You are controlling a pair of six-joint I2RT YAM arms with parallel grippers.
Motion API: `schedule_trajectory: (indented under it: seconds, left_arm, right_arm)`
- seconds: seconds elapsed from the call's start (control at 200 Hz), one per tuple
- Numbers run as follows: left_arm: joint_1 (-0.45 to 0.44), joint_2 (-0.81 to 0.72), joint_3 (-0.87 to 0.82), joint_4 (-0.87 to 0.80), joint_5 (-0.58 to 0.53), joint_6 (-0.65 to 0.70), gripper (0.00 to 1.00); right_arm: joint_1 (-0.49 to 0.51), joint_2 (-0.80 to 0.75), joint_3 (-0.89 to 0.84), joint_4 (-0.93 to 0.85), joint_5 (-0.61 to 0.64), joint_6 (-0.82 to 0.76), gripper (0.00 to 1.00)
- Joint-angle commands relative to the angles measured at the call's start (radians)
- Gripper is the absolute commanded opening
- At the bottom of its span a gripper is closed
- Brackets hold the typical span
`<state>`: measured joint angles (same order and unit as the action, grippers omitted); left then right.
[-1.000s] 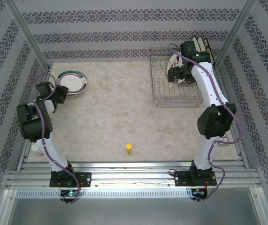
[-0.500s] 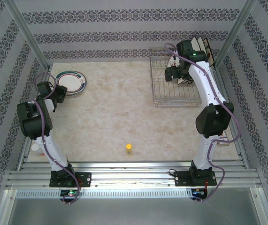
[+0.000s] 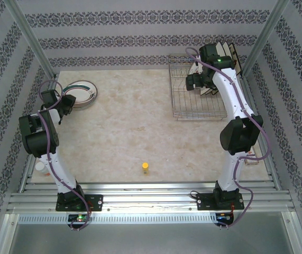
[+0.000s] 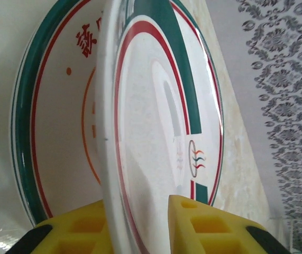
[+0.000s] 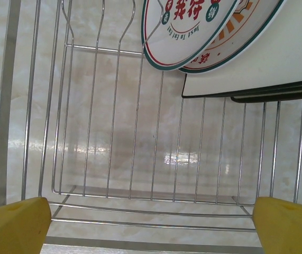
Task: Unload the plates from the dish rack
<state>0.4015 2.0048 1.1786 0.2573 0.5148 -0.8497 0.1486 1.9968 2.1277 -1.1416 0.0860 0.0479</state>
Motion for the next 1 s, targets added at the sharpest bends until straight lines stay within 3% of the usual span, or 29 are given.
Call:
schedule_trajectory:
  seconds: [0.0, 0.32, 0.864, 0.994]
  left_arm:
    - [0.009, -0.039, 0.057, -0.149, -0.027, 0.132, 0.28]
    - [-0.021, -0.051, 0.194, -0.469, -0.102, 0.386, 0.40]
    - [-0.061, -0.037, 0.228, -0.615, -0.194, 0.532, 0.42]
    - [-0.081, -0.067, 0.279, -0.724, -0.272, 0.604, 0.51]
  right_arm:
    - [0.014, 0.018, 0.034, -0.018, 0.002, -0.013, 0.98]
    - [0.025, 0.017, 0.043, -0.015, 0.000, -0.016, 0.98]
    - [0.032, -0.021, 0.018, -0.009, -0.004, -0.024, 0.98]
    - [0.027, -0.025, 0.014, -0.007, 0.003, -0.028, 0.98]
